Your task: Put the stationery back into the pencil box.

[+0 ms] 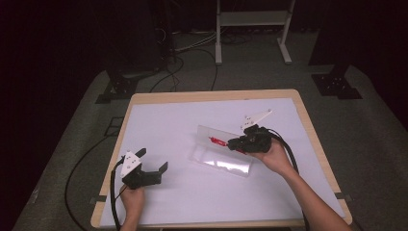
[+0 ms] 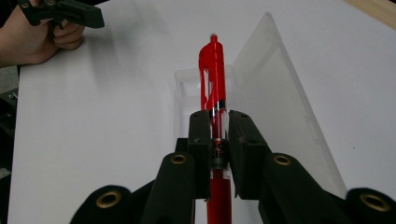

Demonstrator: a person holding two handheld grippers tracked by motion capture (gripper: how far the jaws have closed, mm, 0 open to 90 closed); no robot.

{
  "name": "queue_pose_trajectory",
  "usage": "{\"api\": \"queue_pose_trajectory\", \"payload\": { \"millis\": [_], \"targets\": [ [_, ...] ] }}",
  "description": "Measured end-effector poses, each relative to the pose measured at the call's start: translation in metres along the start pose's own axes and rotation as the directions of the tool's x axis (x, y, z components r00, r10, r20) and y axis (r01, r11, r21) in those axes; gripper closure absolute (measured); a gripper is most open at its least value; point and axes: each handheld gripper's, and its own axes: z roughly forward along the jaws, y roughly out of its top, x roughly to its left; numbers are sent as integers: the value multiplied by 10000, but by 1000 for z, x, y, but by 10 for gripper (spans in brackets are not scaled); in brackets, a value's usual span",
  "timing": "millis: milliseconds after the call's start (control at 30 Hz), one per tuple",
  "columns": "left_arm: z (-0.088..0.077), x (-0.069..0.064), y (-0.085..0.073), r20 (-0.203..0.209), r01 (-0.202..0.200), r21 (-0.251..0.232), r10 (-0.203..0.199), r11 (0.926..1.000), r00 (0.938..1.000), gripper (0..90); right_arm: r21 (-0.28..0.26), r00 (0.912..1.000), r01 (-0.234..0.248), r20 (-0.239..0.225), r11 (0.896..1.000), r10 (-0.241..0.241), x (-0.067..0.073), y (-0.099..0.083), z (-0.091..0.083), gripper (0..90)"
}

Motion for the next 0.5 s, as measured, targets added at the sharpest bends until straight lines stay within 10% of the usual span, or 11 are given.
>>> {"api": "queue_pose_trajectory", "payload": {
  "millis": [500],
  "targets": [
    [0,0,0,0,0,28,0,10000,10000,0,203,9999,-48,-97,9998,50,-5,-1,16,788]
  ]
}}
